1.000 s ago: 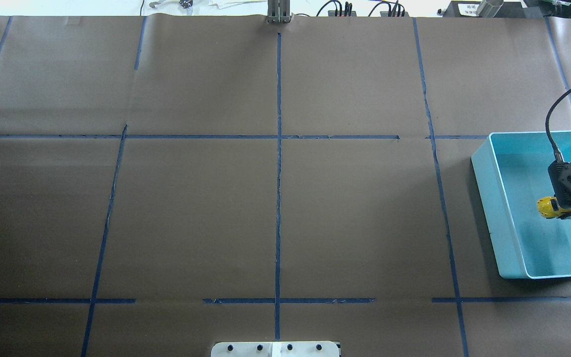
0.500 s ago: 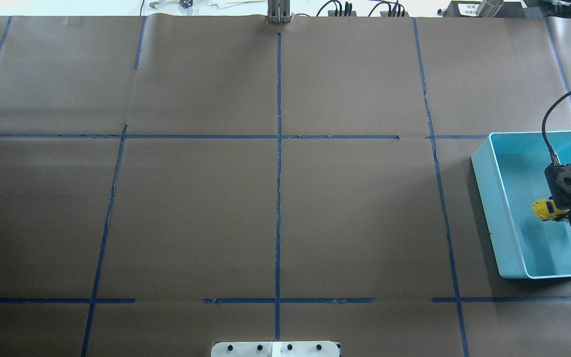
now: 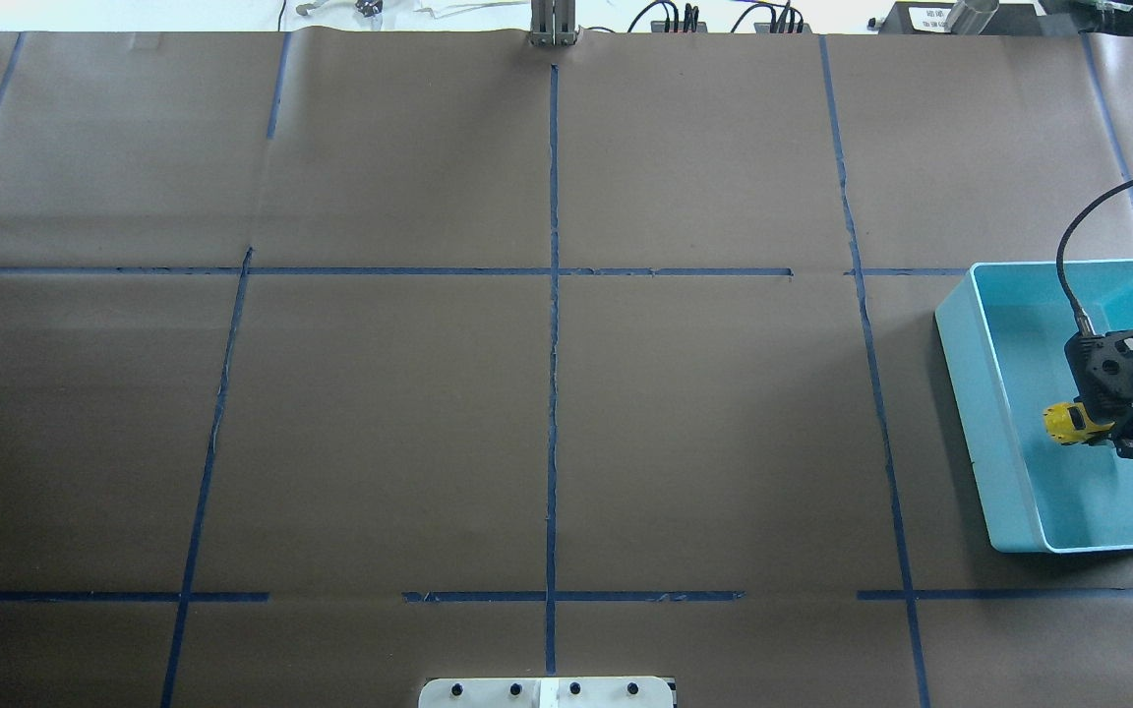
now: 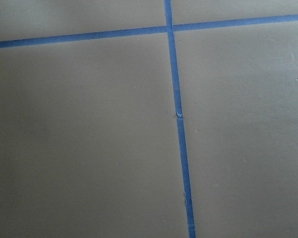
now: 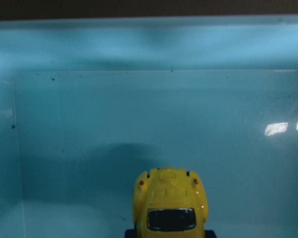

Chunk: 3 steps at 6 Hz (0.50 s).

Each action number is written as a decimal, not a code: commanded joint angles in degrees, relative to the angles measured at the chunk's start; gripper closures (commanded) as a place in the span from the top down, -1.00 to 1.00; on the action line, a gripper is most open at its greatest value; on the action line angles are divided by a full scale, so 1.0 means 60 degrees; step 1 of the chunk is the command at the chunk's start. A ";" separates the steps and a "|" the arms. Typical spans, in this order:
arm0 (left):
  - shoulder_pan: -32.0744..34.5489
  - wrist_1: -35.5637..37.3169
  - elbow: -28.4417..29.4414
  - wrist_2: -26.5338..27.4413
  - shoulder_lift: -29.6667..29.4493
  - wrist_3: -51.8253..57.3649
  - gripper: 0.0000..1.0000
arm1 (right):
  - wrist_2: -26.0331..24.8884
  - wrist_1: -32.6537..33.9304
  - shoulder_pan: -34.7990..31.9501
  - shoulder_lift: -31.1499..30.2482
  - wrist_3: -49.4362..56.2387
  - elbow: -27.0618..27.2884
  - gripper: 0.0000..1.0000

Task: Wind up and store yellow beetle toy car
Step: 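Lower the car into the blue bin and open the right gripper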

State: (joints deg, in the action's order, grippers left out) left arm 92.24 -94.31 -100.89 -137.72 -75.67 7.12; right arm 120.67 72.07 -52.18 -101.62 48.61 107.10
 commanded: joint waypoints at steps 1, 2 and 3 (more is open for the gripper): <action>0.0008 0.0000 -0.0001 0.0000 -0.0001 -0.0014 1.00 | 0.0015 0.0000 0.0025 0.0003 -0.0001 0.0006 0.55; 0.0008 0.0000 -0.0001 0.0000 -0.0001 -0.0015 1.00 | 0.0247 0.0000 0.0025 0.0003 -0.0001 0.0020 1.00; -0.0007 0.0000 -0.0001 0.0000 -0.0001 -0.0015 1.00 | 0.0481 -0.0015 0.0025 0.0003 -0.0001 0.0064 1.00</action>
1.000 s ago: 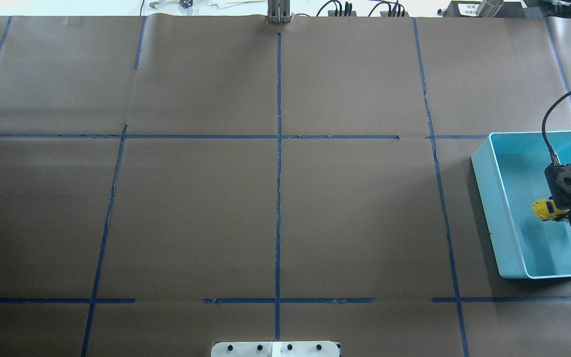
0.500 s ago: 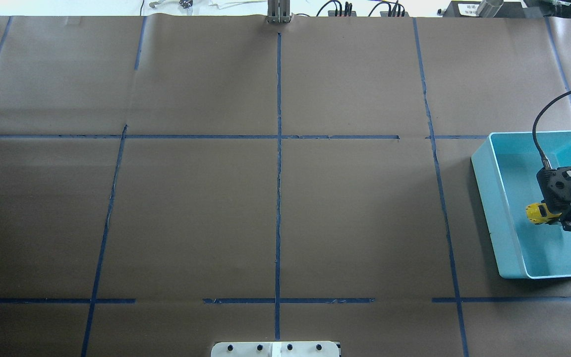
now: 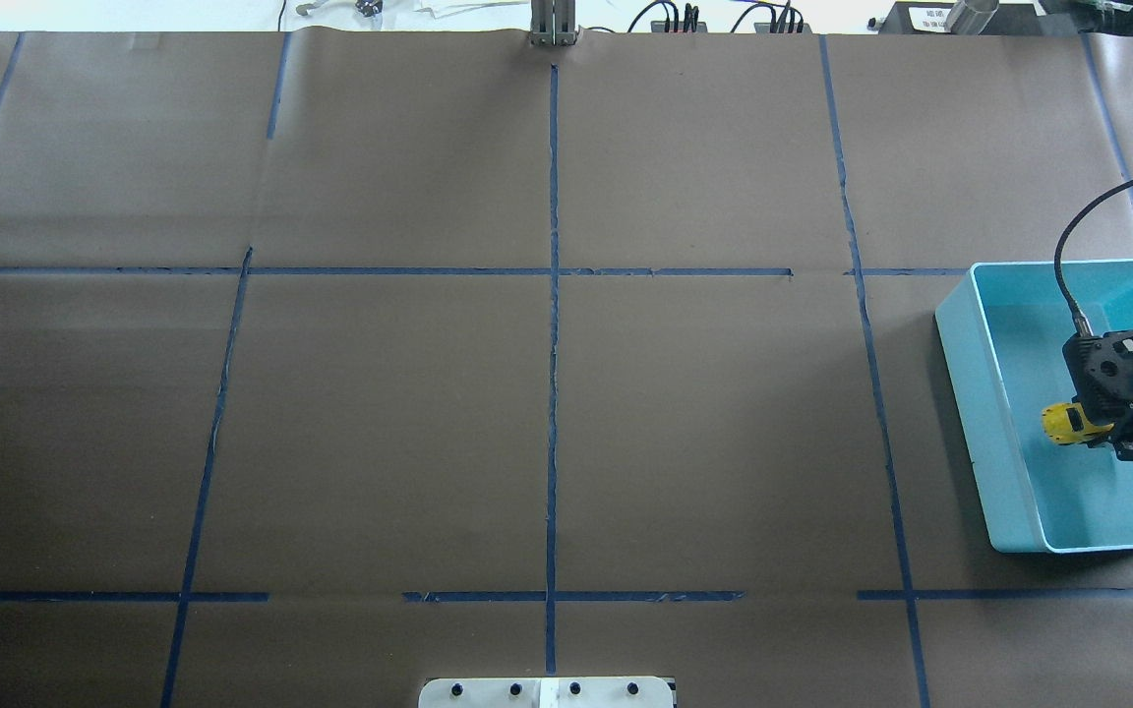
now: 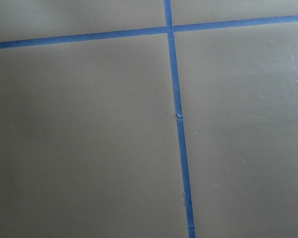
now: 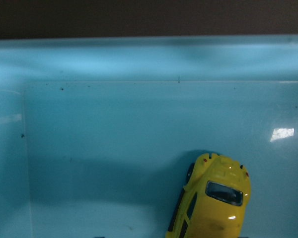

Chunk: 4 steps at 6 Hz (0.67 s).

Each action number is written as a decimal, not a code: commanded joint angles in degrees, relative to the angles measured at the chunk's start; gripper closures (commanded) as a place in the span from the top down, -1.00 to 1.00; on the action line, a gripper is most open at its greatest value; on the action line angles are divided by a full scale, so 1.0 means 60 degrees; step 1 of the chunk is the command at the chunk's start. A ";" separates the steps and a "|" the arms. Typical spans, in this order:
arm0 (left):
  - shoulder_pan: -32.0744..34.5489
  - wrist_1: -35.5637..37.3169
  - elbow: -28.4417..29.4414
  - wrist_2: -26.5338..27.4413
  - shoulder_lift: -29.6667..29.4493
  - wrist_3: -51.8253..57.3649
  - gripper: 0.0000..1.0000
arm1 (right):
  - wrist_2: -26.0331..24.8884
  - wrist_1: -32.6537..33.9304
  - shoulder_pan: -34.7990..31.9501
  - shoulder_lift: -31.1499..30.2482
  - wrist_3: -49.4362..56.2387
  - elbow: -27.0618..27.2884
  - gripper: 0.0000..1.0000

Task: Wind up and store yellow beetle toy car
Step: 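Lower the car into the blue bin and open the right gripper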

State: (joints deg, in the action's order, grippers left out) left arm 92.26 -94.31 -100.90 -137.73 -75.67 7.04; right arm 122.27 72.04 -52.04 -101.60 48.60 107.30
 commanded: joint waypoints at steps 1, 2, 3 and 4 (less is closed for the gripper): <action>0.0003 0.0000 0.0000 0.0000 0.0000 -0.0001 1.00 | 0.0289 0.0004 0.0001 0.0015 -0.0014 0.0119 1.00; 0.0003 0.0000 0.0000 0.0000 0.0000 -0.0001 1.00 | 0.1030 0.0135 -0.0318 0.0000 -0.0058 0.0410 1.00; 0.0003 0.0000 0.0000 0.0000 0.0000 -0.0001 1.00 | 0.1588 0.0194 -0.1409 0.0000 -0.0058 0.0297 1.00; 0.0003 0.0000 0.0000 -0.0014 0.0000 -0.0001 1.00 | 0.2290 0.0427 -0.2392 -0.0014 -0.0029 0.0238 1.00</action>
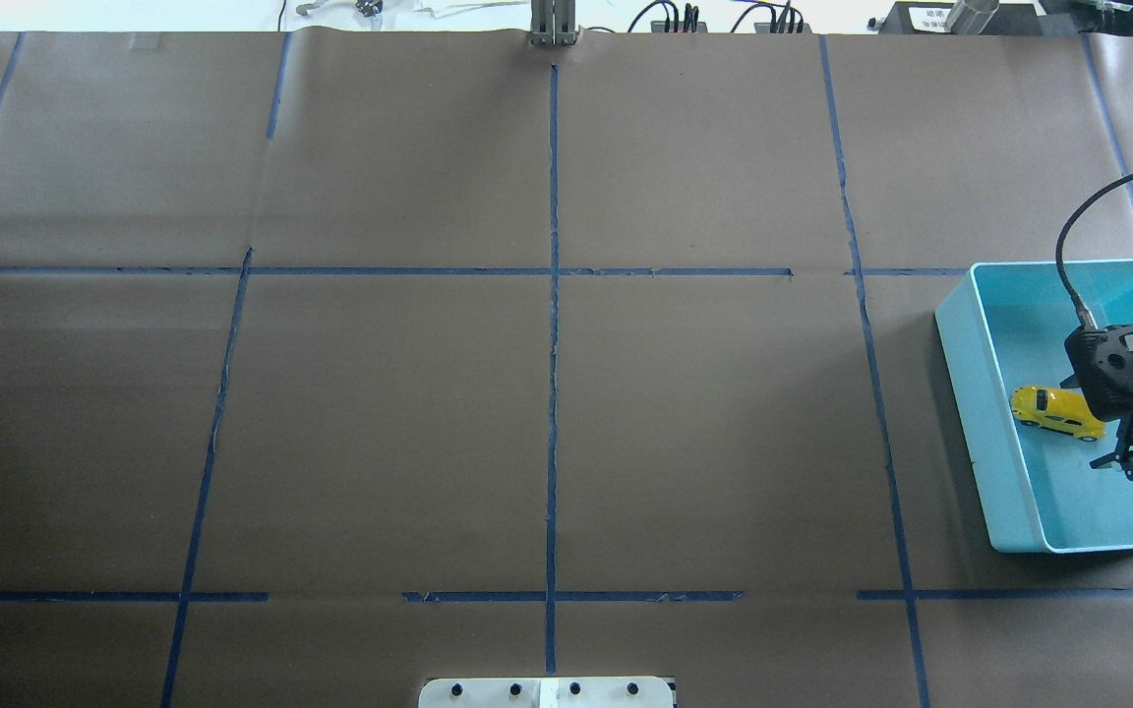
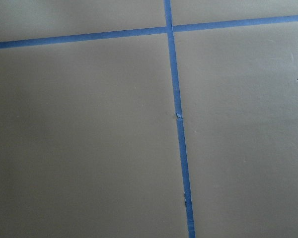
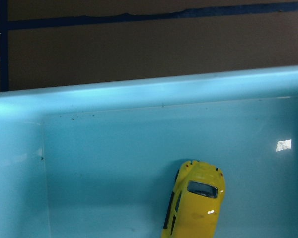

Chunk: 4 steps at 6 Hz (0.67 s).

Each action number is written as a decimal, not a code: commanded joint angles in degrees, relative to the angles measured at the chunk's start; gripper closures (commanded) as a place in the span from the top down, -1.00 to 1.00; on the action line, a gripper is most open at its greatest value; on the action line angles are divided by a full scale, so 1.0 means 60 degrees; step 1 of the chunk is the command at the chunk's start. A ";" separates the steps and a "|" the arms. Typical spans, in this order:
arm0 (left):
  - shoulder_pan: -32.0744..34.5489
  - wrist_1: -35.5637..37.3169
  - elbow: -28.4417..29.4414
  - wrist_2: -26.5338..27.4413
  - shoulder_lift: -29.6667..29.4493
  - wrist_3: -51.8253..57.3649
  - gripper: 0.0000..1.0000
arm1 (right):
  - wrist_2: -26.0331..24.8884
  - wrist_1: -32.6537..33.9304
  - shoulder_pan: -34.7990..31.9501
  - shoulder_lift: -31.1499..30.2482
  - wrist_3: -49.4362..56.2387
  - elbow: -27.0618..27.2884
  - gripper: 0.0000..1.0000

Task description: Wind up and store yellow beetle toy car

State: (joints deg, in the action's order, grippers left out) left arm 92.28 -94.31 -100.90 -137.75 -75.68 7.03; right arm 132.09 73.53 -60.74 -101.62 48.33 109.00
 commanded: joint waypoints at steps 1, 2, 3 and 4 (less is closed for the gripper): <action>0.0001 0.0000 -0.0014 -0.0010 0.0000 0.0000 1.00 | 0.0864 0.0689 -0.1951 0.0004 0.0032 -0.0076 1.00; 0.0001 0.0000 -0.0044 -0.0010 0.0000 0.0015 1.00 | 0.0880 0.1028 -0.2759 0.0004 0.0032 -0.0076 1.00; 0.0001 0.0000 -0.0073 -0.0010 0.0000 0.0000 1.00 | 0.0938 0.1147 -0.3565 -0.0011 0.0017 -0.0337 1.00; 0.0001 0.0000 -0.0073 -0.0010 0.0000 0.0000 1.00 | 0.0982 0.1772 -0.4631 0.0018 -0.0200 -0.0412 1.00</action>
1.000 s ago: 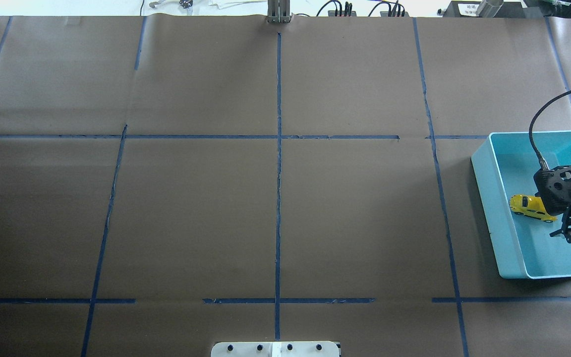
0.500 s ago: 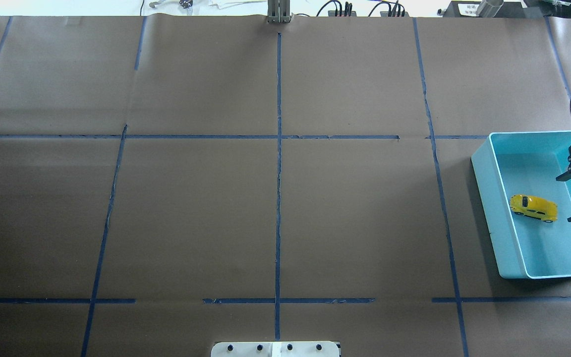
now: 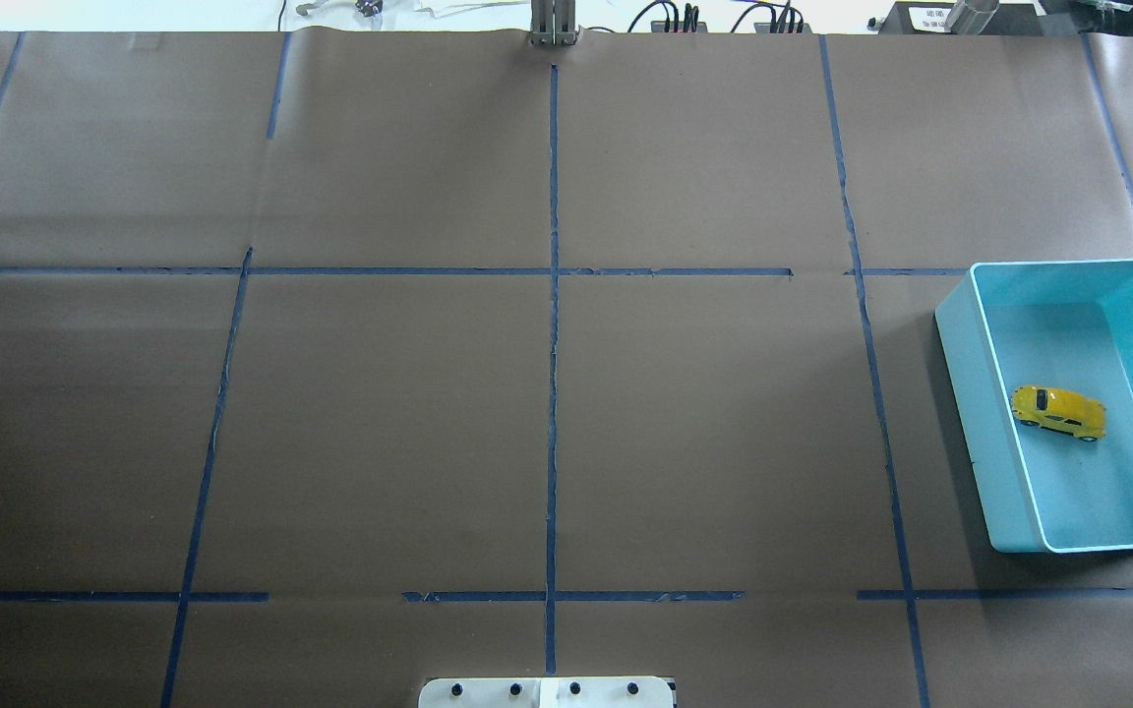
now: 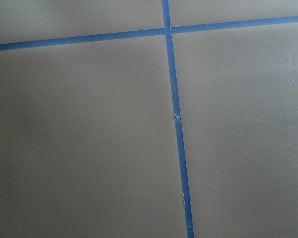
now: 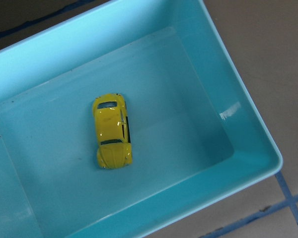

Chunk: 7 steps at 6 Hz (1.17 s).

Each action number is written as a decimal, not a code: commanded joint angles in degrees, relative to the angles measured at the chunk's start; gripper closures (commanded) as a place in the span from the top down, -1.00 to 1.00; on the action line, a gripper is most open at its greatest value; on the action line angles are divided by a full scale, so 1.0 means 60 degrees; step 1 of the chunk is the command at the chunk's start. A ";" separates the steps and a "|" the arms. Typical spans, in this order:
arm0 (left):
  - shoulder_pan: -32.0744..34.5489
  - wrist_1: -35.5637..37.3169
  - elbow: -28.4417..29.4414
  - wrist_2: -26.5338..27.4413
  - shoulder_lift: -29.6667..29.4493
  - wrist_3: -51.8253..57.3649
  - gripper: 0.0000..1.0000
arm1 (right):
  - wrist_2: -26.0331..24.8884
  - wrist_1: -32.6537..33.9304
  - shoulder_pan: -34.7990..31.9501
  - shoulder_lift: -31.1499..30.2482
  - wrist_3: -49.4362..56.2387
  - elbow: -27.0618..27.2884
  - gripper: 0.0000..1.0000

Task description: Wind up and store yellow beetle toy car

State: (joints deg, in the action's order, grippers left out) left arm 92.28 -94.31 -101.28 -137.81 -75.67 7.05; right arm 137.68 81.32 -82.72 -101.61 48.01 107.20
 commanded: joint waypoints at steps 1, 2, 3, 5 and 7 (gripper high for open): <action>0.0000 0.0000 -0.0024 0.0000 0.0000 -0.0003 1.00 | 0.0211 0.1670 -0.1487 0.0016 -0.1180 0.0047 1.00; 0.0000 0.0000 -0.0010 0.0000 0.0000 0.0012 1.00 | 0.0213 0.1856 -0.1971 0.0016 -0.2699 0.0107 1.00; 0.0000 0.0000 0.0005 0.0000 0.0000 0.0012 1.00 | 0.0155 0.2031 -0.2295 -0.0144 -0.3729 0.0122 1.00; 0.0000 0.0000 -0.0009 0.0000 0.0000 0.0026 1.00 | -0.0079 0.2370 -0.2313 -0.0087 -0.6755 0.0166 1.00; 0.0000 -0.0015 -0.0009 -0.0015 -0.0014 0.0041 1.00 | -0.0812 0.2341 -0.2313 -0.0087 -0.7036 -0.0095 1.00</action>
State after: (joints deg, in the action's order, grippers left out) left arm 92.28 -94.33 -101.30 -137.84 -75.70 7.23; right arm 134.19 95.36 -96.56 -102.23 6.92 107.57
